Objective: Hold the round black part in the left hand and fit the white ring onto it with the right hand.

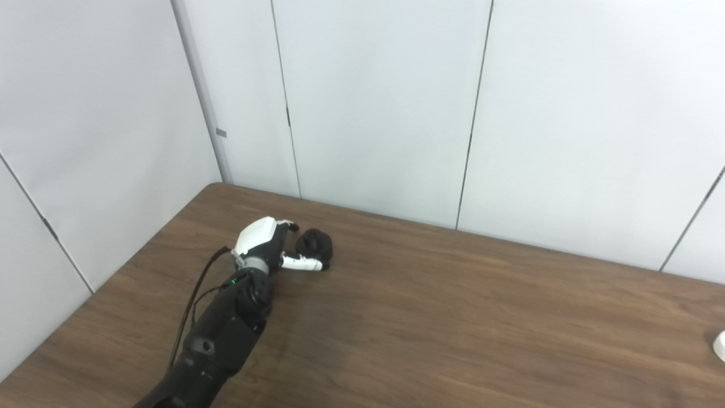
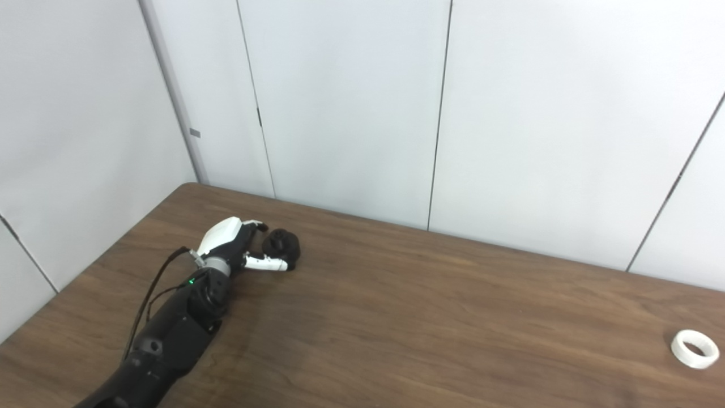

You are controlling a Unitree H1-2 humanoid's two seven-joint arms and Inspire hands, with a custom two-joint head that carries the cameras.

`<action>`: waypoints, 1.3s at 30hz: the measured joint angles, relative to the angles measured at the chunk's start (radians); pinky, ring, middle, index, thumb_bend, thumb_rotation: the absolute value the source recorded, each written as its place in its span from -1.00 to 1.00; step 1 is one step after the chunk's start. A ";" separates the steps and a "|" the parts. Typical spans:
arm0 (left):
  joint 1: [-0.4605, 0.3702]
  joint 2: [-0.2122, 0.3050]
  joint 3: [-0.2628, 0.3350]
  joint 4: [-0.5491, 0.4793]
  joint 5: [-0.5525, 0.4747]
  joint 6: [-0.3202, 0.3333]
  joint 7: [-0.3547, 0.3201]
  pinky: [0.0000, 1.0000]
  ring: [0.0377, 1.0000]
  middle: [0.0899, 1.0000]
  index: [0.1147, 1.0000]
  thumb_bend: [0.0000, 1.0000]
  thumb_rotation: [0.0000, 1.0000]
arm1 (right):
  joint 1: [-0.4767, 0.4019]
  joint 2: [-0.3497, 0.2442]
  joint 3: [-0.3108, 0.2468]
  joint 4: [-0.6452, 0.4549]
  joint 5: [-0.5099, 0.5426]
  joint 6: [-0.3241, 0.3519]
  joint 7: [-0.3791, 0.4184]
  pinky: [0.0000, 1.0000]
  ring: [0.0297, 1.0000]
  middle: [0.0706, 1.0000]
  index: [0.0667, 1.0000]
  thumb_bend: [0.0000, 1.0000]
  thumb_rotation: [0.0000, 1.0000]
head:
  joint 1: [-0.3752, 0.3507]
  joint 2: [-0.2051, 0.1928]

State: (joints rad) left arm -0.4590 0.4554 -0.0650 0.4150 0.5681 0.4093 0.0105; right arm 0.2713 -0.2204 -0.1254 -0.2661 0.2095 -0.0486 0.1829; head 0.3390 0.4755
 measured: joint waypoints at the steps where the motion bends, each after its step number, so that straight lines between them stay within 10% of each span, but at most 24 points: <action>1: 0.000 0.000 -0.001 0.000 -0.002 -0.001 0.002 1.00 0.97 0.86 0.63 0.89 -0.30 | 0.000 0.000 0.000 0.000 0.000 0.000 0.000 0.94 0.93 0.87 0.99 0.21 1.00 | 0.000 0.000; 39: -0.004 0.011 -0.033 0.014 -0.036 -0.073 0.035 1.00 0.90 0.72 0.27 0.77 -0.46 | 0.014 0.000 0.000 -0.015 0.001 0.006 -0.013 0.93 0.93 0.87 0.98 0.14 1.00 | -0.006 0.017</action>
State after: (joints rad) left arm -0.4632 0.4663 -0.0985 0.4295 0.5318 0.3366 0.0455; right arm 0.2852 -0.2209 -0.1256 -0.2812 0.2103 -0.0428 0.1695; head 0.3329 0.4924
